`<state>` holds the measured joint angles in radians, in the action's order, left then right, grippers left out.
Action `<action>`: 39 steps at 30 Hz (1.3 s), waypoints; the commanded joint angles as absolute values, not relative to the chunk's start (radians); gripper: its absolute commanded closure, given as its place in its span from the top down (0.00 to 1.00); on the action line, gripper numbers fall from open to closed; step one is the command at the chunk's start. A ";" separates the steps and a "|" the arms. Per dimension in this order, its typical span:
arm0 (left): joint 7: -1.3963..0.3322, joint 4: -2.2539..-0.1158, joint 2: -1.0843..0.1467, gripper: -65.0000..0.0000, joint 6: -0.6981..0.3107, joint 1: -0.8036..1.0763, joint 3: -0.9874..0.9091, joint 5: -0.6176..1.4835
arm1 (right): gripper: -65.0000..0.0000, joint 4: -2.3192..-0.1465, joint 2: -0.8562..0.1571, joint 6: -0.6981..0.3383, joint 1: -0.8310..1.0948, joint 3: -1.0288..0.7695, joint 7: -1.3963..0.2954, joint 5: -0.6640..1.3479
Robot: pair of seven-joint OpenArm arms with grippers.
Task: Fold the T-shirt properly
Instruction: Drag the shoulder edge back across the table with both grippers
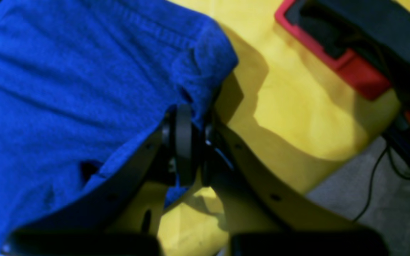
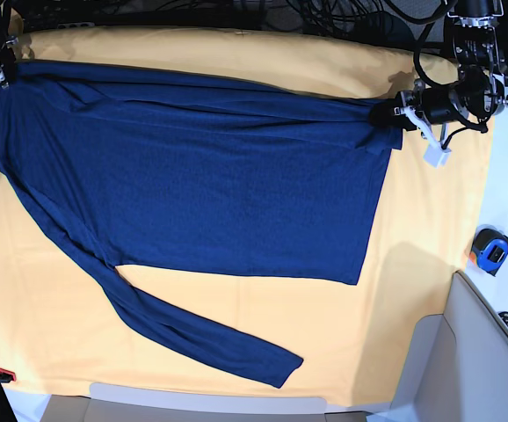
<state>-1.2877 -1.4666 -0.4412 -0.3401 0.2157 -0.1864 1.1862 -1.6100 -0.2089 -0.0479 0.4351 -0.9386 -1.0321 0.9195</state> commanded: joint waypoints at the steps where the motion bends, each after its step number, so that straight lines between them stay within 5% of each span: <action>1: -1.303 -1.478 -0.456 0.00 -0.335 0.223 -0.194 1.171 | 0.00 -1.626 -0.216 -0.044 0.450 -0.947 -1.026 0.911; 39: -1.213 -1.615 -0.455 0.00 -0.341 0.469 -0.274 1.171 | 0.00 -1.624 -0.217 -0.039 0.438 -0.809 -1.026 0.906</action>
<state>-1.1992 -1.6024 -0.4389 -0.3439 0.4576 -0.2684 1.1889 -1.6215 -0.2123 -0.0486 0.4225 -0.8089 -0.9867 0.9283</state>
